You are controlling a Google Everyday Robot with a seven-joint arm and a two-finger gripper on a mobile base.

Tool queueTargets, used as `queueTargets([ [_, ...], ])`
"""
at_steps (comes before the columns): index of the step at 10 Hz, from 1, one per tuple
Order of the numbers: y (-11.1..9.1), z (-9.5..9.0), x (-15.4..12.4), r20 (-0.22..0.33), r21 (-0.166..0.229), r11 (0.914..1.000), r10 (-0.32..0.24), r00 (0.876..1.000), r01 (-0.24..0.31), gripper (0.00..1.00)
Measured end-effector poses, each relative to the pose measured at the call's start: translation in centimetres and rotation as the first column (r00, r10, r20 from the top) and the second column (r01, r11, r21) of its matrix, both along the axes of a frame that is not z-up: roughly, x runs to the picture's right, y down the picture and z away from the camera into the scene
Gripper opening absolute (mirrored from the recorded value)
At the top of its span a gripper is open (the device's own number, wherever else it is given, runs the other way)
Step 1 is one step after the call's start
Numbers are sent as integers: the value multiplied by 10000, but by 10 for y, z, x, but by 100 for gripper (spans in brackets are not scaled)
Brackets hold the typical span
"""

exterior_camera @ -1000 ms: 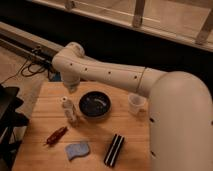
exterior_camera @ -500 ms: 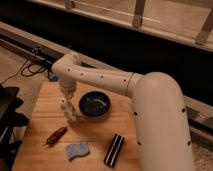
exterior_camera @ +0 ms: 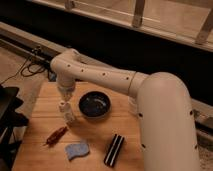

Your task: Knock the bottle over

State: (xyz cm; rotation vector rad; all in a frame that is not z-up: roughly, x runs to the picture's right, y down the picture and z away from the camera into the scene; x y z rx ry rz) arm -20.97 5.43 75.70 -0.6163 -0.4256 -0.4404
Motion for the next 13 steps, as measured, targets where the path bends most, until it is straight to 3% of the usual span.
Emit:
queueTargets([
  [3,14,-14,13,-46,-614,9969,-490,9988,486,0],
  [6,27,-31,18,238,-1193,9889,-859,9960,882,0],
  [8,24,-37,25,218,-1338,9866,-911,9956,932,0],
  [11,12,-30,20,233,-1134,9899,-829,9963,851,0],
  [13,13,-33,42,114,-1193,9886,-906,9958,913,0],
])
